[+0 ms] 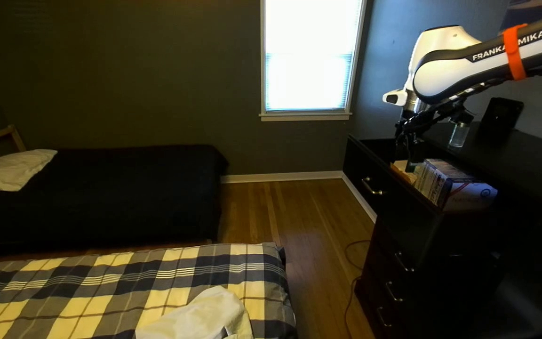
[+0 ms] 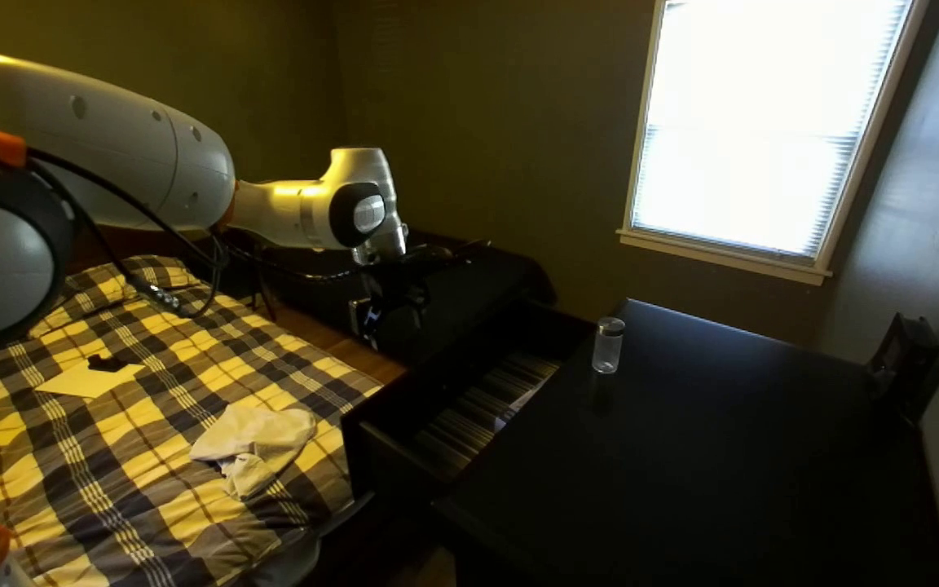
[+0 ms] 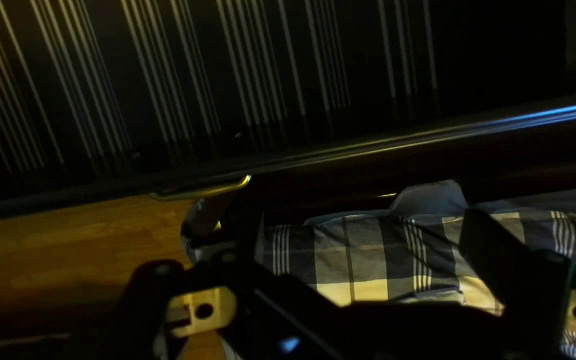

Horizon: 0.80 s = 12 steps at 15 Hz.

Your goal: Close the top drawer

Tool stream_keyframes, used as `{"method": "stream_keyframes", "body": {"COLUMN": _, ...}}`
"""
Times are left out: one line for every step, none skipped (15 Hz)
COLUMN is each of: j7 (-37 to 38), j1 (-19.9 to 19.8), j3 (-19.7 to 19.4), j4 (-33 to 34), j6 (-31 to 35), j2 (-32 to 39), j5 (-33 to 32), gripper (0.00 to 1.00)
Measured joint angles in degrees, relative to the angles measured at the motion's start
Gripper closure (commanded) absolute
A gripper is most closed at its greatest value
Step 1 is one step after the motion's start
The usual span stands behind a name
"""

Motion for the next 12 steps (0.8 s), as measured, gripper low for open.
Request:
{"method": "stream_keyframes", "body": {"j7": -2.3, "j1": -0.1, "j3": 0.0, "j4": -0.1, "j6": 1.1, "j2": 0.3, "j5": 0.0, "gripper": 0.0}}
{"method": "stream_keyframes", "body": {"j7": -4.2, "j1": -0.1, "j3": 0.0, "j4": -0.1, "j6": 2.1, "j2": 0.7, "j5": 0.0, "gripper": 0.0}}
{"method": "stream_keyframes", "body": {"j7": -5.8, "j1": -0.2, "j3": 0.0, "j4": -0.3, "j6": 3.1, "j2": 1.1, "j5": 0.0, "gripper": 0.0}}
{"method": "stream_keyframes", "body": {"j7": -7.1, "j1": -0.3, "j3": 0.0, "j4": -0.4, "j6": 4.1, "j2": 1.6, "j5": 0.0, "gripper": 0.0}}
{"method": "stream_keyframes", "body": {"j7": -8.0, "j1": -0.5, "j3": 0.0, "j4": -0.5, "j6": 5.3, "j2": 2.2, "j5": 0.1, "gripper": 0.0}}
{"method": "stream_keyframes", "body": {"j7": -8.4, "j1": -0.7, "j3": 0.0, "j4": -0.7, "j6": 6.6, "j2": 2.8, "j5": 0.3, "gripper": 0.0}}
{"method": "stream_keyframes", "body": {"j7": -8.7, "j1": -0.9, "j3": 0.0, "j4": -0.9, "j6": 7.9, "j2": 3.4, "j5": 0.7, "gripper": 0.0}}
{"method": "stream_keyframes", "body": {"j7": -9.0, "j1": -1.1, "j3": 0.0, "j4": -1.1, "j6": 9.0, "j2": 4.0, "j5": 1.2, "gripper": 0.0}}
{"method": "stream_keyframes", "body": {"j7": -9.3, "j1": -1.3, "j3": 0.0, "j4": -1.5, "j6": 10.3, "j2": 4.5, "j5": 1.8, "gripper": 0.0}}
{"method": "stream_keyframes", "body": {"j7": -9.8, "j1": -1.5, "j3": 0.0, "j4": -1.8, "j6": 11.2, "j2": 5.0, "j5": 2.4, "gripper": 0.0}}
{"method": "stream_keyframes", "body": {"j7": -10.1, "j1": -1.7, "j3": 0.0, "j4": -2.2, "j6": 12.3, "j2": 5.6, "j5": 2.7, "gripper": 0.0}}
{"method": "stream_keyframes", "body": {"j7": -10.4, "j1": -1.9, "j3": 0.0, "j4": -2.5, "j6": 13.3, "j2": 6.2, "j5": 2.7, "gripper": 0.0}}
